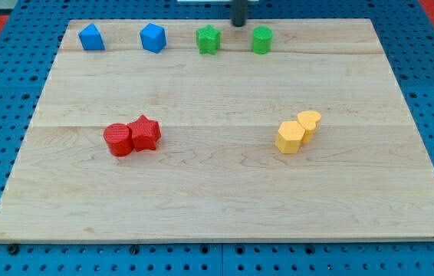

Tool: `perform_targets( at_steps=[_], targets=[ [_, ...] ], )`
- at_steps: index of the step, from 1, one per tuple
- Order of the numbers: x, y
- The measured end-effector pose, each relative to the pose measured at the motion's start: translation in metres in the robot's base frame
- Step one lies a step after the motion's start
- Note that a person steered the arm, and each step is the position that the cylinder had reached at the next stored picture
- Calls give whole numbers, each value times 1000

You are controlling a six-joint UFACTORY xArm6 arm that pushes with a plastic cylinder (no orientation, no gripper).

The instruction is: Move the green blocks at the top of the yellow blocks

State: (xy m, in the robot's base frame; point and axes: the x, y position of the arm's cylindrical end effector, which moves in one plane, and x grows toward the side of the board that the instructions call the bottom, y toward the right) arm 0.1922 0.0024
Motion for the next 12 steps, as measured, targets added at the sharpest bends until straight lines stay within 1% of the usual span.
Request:
perform_targets(
  at_steps=[1, 2, 3, 4, 5, 6, 7, 8, 9, 10, 11, 12],
  targets=[
    [3, -67],
    [14, -63],
    [35, -62],
    [51, -36],
    [52, 42],
    [48, 65],
    [14, 37],
    [10, 119],
    [12, 173],
    [15, 119],
    [35, 105],
    [16, 108]
  ],
)
